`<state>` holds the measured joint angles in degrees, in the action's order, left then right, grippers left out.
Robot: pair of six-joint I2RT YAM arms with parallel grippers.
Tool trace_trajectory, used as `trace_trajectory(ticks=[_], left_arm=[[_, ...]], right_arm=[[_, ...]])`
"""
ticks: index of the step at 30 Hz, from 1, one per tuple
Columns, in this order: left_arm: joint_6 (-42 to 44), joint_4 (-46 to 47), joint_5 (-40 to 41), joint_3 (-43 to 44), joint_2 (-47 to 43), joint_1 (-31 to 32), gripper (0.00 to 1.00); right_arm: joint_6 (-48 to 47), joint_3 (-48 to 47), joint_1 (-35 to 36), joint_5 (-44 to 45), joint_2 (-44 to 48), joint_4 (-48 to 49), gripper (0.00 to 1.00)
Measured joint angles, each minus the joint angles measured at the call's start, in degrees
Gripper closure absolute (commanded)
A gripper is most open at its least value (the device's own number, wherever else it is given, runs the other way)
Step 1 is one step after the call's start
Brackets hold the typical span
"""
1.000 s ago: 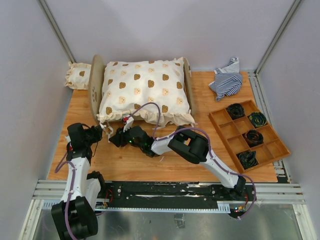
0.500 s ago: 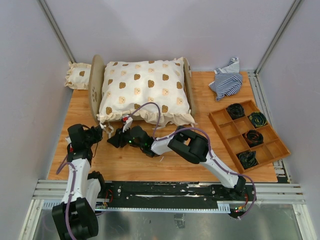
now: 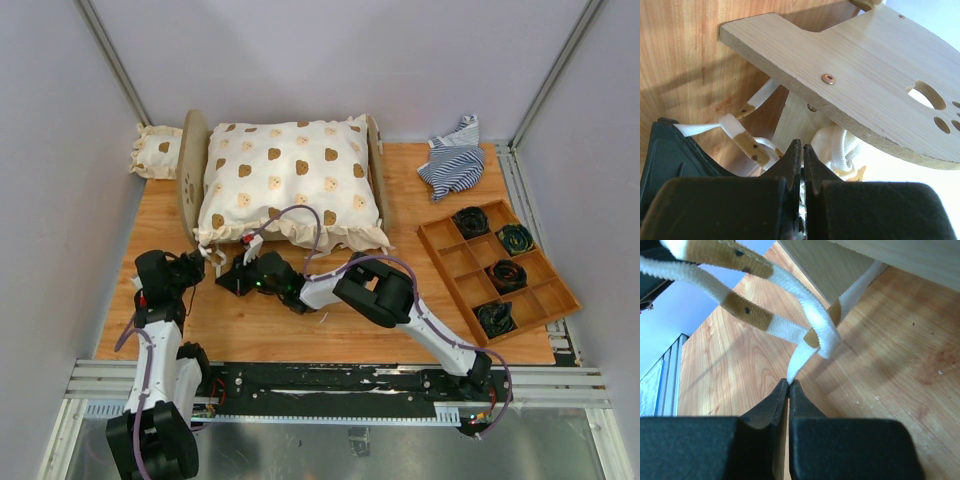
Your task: Set up the pet bed
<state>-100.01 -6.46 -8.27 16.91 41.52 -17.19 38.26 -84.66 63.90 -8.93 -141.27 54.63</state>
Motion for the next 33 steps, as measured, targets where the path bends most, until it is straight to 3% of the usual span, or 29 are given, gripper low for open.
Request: trace_trajectory(ticks=[7, 12, 26, 33], left_arm=[[0.17, 0.04, 1.55, 0.0, -0.92, 0.0, 1.0], [3.65, -1.97, 6.27, 1.95, -0.98, -0.04, 1.0], [21.42, -4.61, 36.57, 18.84, 10.38, -0.17, 1.0], [29.35, -4.0, 47.39, 27.78, 13.51, -0.31, 1.0]], right_arm=[[-2.89, 7.39, 0.02, 2.23, 0.72, 8.63, 1.0], [-8.07, 13.27, 0.02, 4.66, 4.22, 9.03, 1.0], [-18.95, 13.79, -0.76, 7.69, 6.62, 4.55, 1.0], [-21.35, 13.14, -3.54, 10.95, 6.64, 3.67, 1.0]])
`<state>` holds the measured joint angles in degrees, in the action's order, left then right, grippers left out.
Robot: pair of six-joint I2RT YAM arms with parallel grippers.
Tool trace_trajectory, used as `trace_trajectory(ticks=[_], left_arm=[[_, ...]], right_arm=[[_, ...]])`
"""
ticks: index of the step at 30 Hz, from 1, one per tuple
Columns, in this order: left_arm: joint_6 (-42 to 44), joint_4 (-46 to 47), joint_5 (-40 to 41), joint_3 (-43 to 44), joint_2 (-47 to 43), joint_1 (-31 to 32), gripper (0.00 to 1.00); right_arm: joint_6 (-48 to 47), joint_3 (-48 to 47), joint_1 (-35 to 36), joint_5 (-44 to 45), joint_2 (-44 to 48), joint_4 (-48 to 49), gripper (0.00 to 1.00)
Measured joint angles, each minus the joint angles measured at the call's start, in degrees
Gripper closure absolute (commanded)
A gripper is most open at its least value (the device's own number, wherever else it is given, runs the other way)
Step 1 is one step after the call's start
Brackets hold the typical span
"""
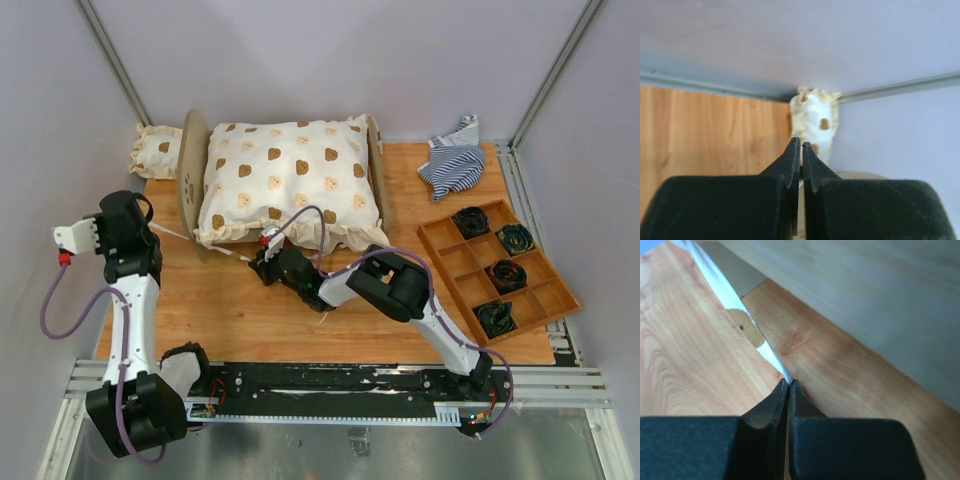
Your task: Set up the pet bed
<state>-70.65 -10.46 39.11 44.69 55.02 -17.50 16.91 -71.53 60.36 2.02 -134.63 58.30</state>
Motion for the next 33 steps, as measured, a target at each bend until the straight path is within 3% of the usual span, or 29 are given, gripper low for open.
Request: trace_trajectory(ticks=[6, 19, 22, 24, 29, 33], left_arm=[[3.45, 1.46, 3.45, 8.26, 3.52, 0.0, 1.0], [12.63, 3.08, 8.41, 10.71, 8.46, 0.11, 0.99], [12.92, 2.58, 8.07, 10.69, 8.09, 0.09, 0.56], [13.16, 2.71, 7.54, 9.97, 6.62, -0.04, 0.38], [14.69, 1.07, 3.98, 2.64, -3.1, -0.07, 0.31], [22.45, 0.57, -4.57, -0.46, -7.45, -0.11, 0.31]], right_arm=[[-0.61, 0.0, -0.28, 3.8, 0.0, 0.15, 1.0], [2.67, 4.9, -0.68, 8.31, 0.0, 7.82, 0.97], [2.08, 5.51, -0.74, 6.47, 0.44, 7.98, 0.66], [0.42, 7.8, -0.96, 4.79, 2.49, 7.41, 0.61], [-4.52, 18.01, -2.29, 0.74, 15.91, 2.69, 0.54], [-9.29, 20.13, -3.87, -0.66, 30.56, -7.56, 0.52]])
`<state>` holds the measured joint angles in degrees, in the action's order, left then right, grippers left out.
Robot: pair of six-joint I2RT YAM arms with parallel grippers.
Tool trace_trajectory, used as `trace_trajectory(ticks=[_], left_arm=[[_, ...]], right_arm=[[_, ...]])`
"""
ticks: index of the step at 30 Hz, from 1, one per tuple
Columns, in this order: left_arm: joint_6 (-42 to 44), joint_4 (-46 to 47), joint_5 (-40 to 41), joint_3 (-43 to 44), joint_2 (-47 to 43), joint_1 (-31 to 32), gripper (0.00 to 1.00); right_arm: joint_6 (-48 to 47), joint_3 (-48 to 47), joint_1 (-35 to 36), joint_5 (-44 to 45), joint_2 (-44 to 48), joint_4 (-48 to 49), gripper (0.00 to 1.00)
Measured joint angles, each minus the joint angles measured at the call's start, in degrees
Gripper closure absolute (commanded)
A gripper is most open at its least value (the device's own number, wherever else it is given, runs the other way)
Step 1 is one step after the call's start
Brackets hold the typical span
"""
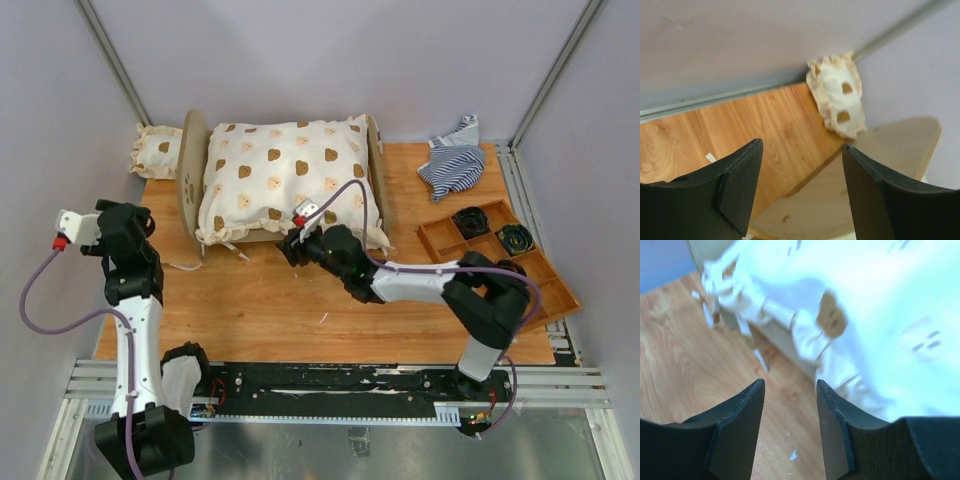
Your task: Set up the pet bed
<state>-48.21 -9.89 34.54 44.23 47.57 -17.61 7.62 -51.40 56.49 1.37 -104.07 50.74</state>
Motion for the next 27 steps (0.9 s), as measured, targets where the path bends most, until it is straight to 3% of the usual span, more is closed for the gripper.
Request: trace_trajectory(ticks=[4, 10, 17, 19, 22, 27], left_arm=[[7.21, -0.79, -12.59, -2.23, -2.23, 0.07, 0.38], [11.91, 1.92, -32.3, -10.82, -7.15, 2.97, 0.42], [13.53, 3.04, -45.64, -17.27, -8.9, 8.83, 0.4], [13.53, 3.41, -47.28, -18.51, -10.05, 9.11, 0.38], [12.44, 5.66, -49.46, -20.48, -11.13, 9.18, 0.36], [8.41, 11.06, -52.3, -24.22, -9.73, 9.18, 0.33]], right_arm=[[-6.16, -5.84, -0.9, 1.62, 8.52, -14.16, 0.51], [-14.73, -17.0, -0.79, 3.85, 5.62, -31.74, 0.5], [-23.5, -20.06, -0.52, 6.64, -0.37, -37.29, 0.51], [-25.49, -21.68, -0.52, 7.26, -2.19, -37.81, 0.6], [-28.61, -23.96, -0.52, 8.68, -4.5, -37.94, 0.96], [-32.04, -24.09, 1.14, 10.8, -3.61, -37.99, 1.0]])
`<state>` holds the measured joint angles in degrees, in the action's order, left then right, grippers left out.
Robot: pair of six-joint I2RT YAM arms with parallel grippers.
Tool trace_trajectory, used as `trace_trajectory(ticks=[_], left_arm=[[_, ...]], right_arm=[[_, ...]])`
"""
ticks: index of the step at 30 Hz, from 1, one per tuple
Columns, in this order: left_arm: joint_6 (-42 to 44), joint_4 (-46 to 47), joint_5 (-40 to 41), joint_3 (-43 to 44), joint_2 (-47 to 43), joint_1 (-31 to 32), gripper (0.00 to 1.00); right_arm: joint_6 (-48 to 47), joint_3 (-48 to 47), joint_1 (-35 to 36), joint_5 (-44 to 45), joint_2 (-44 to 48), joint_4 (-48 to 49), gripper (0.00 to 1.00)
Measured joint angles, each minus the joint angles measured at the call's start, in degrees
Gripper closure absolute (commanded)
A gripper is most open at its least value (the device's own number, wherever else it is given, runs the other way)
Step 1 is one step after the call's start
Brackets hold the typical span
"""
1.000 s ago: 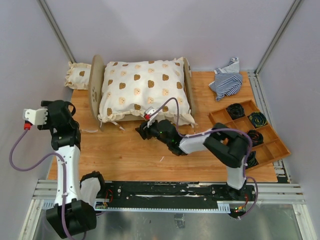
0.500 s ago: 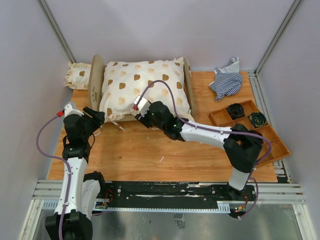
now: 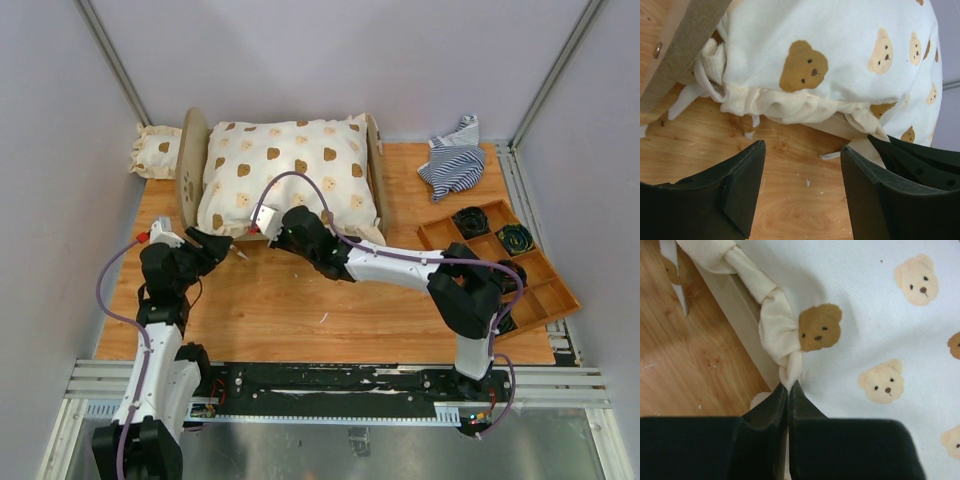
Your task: Set up the pet bed
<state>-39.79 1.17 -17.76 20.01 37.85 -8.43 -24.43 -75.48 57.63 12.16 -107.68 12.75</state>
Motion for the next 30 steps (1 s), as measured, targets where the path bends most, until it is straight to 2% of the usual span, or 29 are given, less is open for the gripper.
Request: trace_trajectory(ticks=[10, 15, 20, 22, 25, 27, 30], left_arm=[[-5.86, 8.79, -0.61, -3.23, 6.27, 2.84, 0.31], [-6.99, 11.52, 2.67, -2.97, 9.35, 6.47, 0.31], [-7.23, 12.7, 8.68, -0.87, 13.86, 10.03, 0.38], [-7.34, 13.46, 11.1, -0.04, 15.87, 10.97, 0.49], [-7.63, 14.58, 14.25, 0.24, 17.92, 11.41, 0.81], [-7.58, 14.62, 15.67, 0.24, 18.14, 11.54, 0.99], [-6.4, 14.51, 17.31, 0.24, 15.87, 11.63, 1.0]], right_arm=[[5.66, 1.66, -1.95, -7.41, 6.21, -2.43, 1.0], [9.38, 1.86, -3.48, -12.07, 6.43, -2.62, 1.0], [12.44, 3.67, -4.94, -15.85, 6.86, -2.03, 1.0], [13.07, 4.11, -5.16, -16.72, 6.93, -1.88, 1.0], [13.84, 4.44, -5.25, -17.29, 7.1, -1.38, 1.0], [14.14, 5.01, -5.31, -17.38, 7.52, -0.81, 1.0], [14.27, 5.4, -5.68, -17.38, 7.72, -0.48, 1.0]])
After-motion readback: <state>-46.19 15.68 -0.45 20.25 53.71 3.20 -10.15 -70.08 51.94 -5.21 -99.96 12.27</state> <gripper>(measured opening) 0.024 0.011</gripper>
